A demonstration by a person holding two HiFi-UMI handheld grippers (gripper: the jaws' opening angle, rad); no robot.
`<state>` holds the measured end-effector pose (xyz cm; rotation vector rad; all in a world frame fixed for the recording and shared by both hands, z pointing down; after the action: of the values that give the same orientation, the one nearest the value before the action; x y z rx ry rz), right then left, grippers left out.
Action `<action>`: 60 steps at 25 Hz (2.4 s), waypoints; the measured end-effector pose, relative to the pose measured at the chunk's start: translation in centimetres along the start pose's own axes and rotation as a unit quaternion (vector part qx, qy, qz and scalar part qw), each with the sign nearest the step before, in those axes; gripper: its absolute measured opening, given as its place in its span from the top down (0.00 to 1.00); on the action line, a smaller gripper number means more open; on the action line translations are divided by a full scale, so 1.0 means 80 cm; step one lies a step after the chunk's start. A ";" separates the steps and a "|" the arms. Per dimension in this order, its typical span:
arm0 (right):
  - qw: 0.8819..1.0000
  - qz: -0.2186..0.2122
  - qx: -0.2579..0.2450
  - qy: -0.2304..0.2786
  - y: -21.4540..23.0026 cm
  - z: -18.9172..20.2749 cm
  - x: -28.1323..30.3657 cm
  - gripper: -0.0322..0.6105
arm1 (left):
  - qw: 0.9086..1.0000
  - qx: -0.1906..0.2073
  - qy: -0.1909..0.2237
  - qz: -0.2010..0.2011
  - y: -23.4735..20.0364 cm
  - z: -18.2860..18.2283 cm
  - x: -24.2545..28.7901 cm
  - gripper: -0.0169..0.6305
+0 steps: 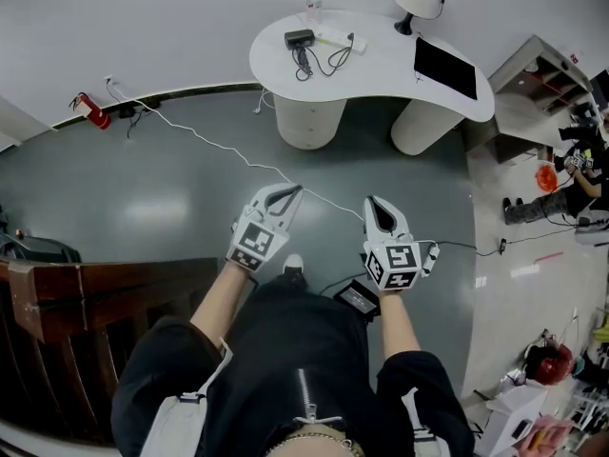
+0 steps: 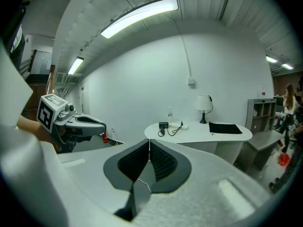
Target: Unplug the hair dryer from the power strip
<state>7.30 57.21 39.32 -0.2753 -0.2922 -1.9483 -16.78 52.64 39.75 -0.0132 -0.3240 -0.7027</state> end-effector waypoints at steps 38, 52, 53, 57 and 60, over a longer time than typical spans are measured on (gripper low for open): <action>1.000 -0.015 0.005 0.000 0.087 -0.059 0.183 0.94 | 1.000 -0.005 -0.026 0.007 -0.149 -0.002 0.145 0.95; 0.998 -0.068 0.002 -0.009 0.190 -0.103 0.277 0.94 | 0.999 -0.017 -0.043 -0.027 -0.191 -0.042 0.257 0.95; 0.997 -0.072 0.002 -0.009 0.198 -0.105 0.283 0.94 | 0.998 -0.017 -0.045 -0.029 -0.193 -0.044 0.265 0.95; 0.996 -0.085 0.003 -0.009 0.223 -0.111 0.305 0.94 | 0.998 -0.018 -0.050 -0.040 -0.202 -0.049 0.291 0.95; 0.995 -0.097 0.001 -0.008 0.237 -0.115 0.318 0.94 | 0.997 -0.019 -0.051 -0.051 -0.208 -0.052 0.306 0.95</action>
<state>14.63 24.99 40.33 -0.2706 -0.3415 -2.1387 -8.64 23.93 41.50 -0.0698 -0.4115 -0.8104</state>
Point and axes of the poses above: the fingertips, and each gripper's own axes: x forward along the fingers, y to its right, z out of its underside, the point moved 9 cm from there along -x, backward along the fingers
